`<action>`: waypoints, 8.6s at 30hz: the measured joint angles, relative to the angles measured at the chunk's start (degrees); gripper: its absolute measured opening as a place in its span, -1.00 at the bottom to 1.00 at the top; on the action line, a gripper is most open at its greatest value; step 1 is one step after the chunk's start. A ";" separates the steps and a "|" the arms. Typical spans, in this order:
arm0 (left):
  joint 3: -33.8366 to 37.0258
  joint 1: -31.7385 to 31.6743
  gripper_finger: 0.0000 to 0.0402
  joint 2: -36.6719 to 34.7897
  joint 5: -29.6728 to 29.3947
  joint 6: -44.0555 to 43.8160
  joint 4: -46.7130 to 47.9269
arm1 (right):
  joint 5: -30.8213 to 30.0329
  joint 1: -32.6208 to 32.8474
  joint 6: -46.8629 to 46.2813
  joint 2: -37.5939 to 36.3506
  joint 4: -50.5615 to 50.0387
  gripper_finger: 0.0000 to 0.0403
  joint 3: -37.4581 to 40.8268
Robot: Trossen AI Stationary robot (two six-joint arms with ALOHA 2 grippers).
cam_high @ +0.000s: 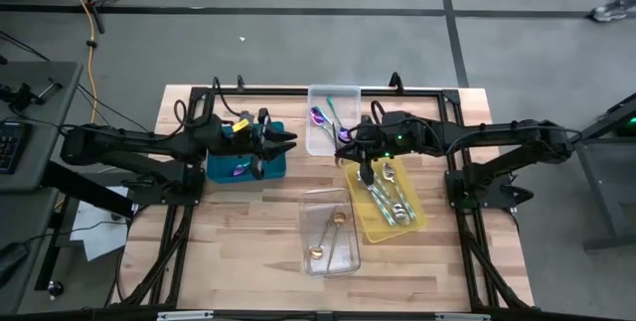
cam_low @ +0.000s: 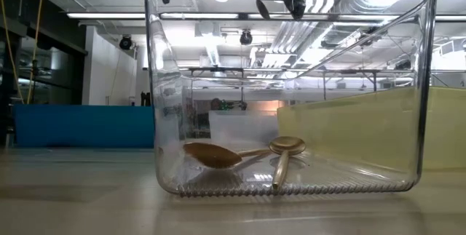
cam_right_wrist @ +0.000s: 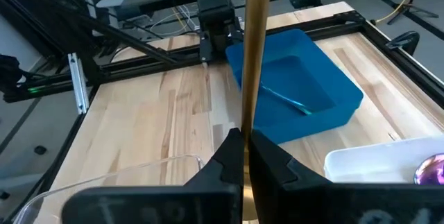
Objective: Sort silverware by color (type)
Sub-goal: Put the gold spoon into the transparent bin, then return to Home Position
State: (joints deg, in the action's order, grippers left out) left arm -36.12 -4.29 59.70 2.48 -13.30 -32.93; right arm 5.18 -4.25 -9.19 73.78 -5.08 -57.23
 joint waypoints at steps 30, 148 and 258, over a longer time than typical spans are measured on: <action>0.00 -0.11 -0.51 -0.02 -0.17 -0.04 0.07 | -0.03 0.00 0.11 0.00 0.04 -1.00 0.00; 0.00 -0.13 -0.94 -3.74 -1.33 2.97 1.86 | 22.04 -11.89 -2.73 -11.74 3.97 -1.00 -0.07; 35.36 2.58 -1.00 -58.99 -7.46 -4.21 23.85 | 8.47 -1.98 -2.34 -40.69 -24.88 -1.00 0.74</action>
State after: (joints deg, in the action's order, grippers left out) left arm -0.75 -1.72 0.71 -4.98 -17.51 -9.08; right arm 13.65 -6.23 -11.53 33.09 -29.96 -56.49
